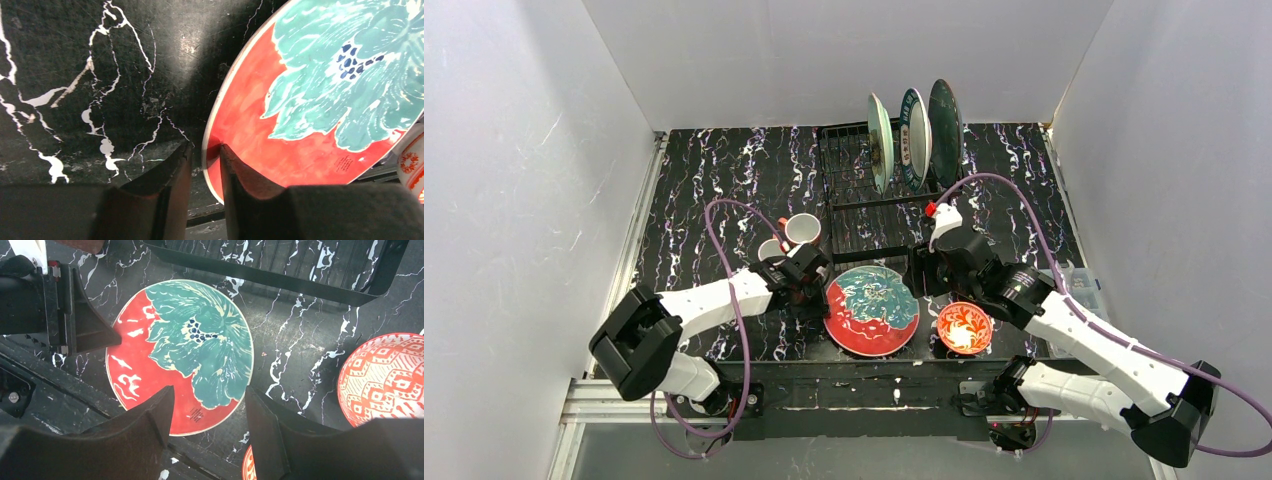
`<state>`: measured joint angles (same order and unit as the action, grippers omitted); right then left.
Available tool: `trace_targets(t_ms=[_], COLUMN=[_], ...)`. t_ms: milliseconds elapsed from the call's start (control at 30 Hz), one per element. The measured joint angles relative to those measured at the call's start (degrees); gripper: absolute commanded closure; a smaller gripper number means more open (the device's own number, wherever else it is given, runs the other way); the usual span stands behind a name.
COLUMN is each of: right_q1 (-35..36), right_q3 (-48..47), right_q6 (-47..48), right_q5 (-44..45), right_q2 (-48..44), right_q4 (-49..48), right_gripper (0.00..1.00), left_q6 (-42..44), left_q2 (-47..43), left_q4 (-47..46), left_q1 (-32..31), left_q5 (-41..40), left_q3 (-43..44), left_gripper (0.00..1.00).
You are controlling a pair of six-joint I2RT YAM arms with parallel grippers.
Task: Load the mixed dishes into the dish rack
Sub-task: Pick up the plate from the corner of the board.
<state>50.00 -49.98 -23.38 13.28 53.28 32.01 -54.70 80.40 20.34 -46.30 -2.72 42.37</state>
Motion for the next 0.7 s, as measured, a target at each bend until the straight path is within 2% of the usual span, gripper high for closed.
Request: trace_targets(t_ms=[133,367,700], right_q1=[0.0,0.0,0.0], right_q3=[0.1,0.1,1.1], right_q6=[-0.3,-0.4,-0.5], right_q5=[0.0,0.0,-0.8], right_q2=[0.0,0.6,3.1], right_q4=[0.0,-0.1,0.2], right_gripper=[0.38,0.38,0.38], left_q6=[-0.4,-1.3,-2.7], left_q2=[-0.1,-2.2,-7.2], left_q4=[-1.5,-3.2,-5.2], left_q1=[0.0,0.0,0.0], left_q5=[0.1,0.0,-1.5], left_q3=[-0.7,-2.7,-7.1], left_gripper=[0.88,1.00,1.00])
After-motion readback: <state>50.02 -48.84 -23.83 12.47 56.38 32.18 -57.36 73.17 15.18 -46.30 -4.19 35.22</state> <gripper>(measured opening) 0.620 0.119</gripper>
